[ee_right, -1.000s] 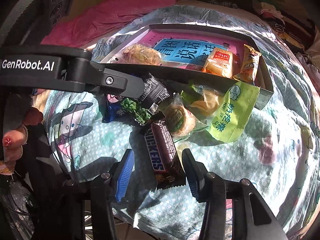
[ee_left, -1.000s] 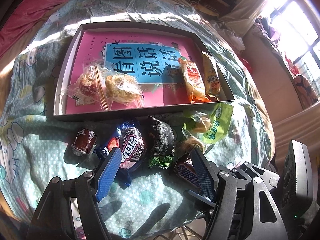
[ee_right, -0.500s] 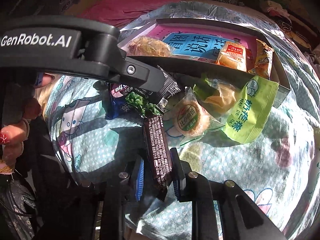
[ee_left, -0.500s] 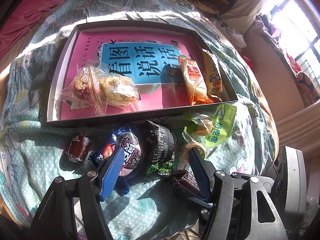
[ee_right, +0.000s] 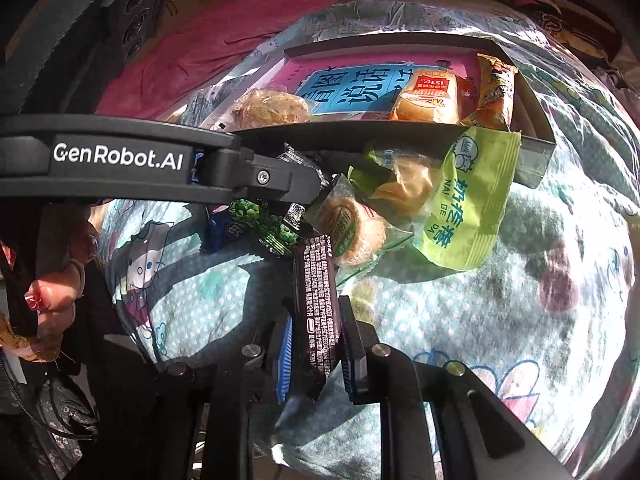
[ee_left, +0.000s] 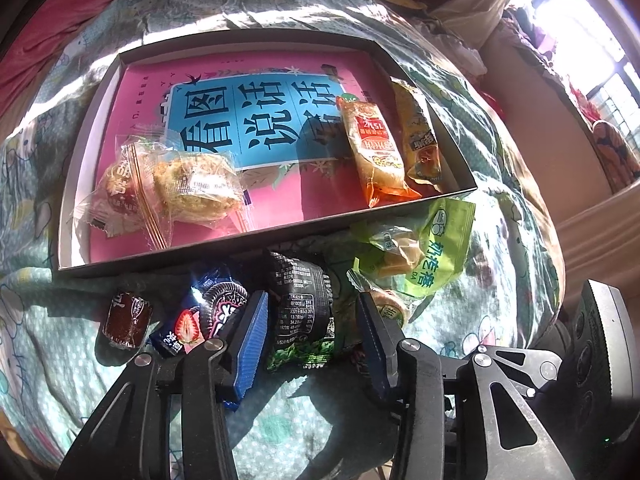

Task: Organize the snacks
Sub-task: 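Grasp the black snack bag with left tool while right tool lifts the Snickers bar, then carry the black snack bag over the pink box with left tool while right tool carries the Snickers there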

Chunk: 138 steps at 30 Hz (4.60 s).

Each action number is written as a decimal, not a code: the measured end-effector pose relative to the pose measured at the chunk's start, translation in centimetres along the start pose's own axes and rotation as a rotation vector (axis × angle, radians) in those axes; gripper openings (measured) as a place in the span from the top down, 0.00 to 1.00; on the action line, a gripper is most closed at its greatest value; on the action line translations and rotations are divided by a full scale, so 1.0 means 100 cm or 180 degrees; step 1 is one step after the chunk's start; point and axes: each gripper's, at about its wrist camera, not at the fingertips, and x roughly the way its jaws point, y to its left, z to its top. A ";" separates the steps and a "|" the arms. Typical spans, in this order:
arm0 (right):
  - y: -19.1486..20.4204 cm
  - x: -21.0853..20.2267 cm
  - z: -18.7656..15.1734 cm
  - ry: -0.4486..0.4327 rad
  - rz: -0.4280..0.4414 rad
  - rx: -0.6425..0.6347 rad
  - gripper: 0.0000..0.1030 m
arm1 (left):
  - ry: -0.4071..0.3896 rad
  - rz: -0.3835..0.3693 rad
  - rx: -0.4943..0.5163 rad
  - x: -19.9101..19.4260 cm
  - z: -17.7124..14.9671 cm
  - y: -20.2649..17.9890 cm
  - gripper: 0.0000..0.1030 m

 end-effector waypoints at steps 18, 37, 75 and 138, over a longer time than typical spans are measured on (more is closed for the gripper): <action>-0.003 0.006 -0.003 0.0023 0.0021 0.0034 0.80 | 0.0174 0.0168 0.0116 0.024 0.007 -0.005 0.65; -0.010 -0.011 -0.002 -0.0152 0.0244 0.0246 0.83 | -0.0055 -0.0098 -0.0103 -0.004 -0.001 0.005 0.73; -0.040 -0.058 0.028 -0.0696 0.0082 0.0650 0.83 | -0.0783 0.0159 -0.0716 -0.086 0.003 0.086 0.73; -0.050 -0.051 0.092 -0.0920 -0.0053 0.0710 0.83 | -0.0700 0.0174 -0.0531 -0.020 0.044 0.062 0.72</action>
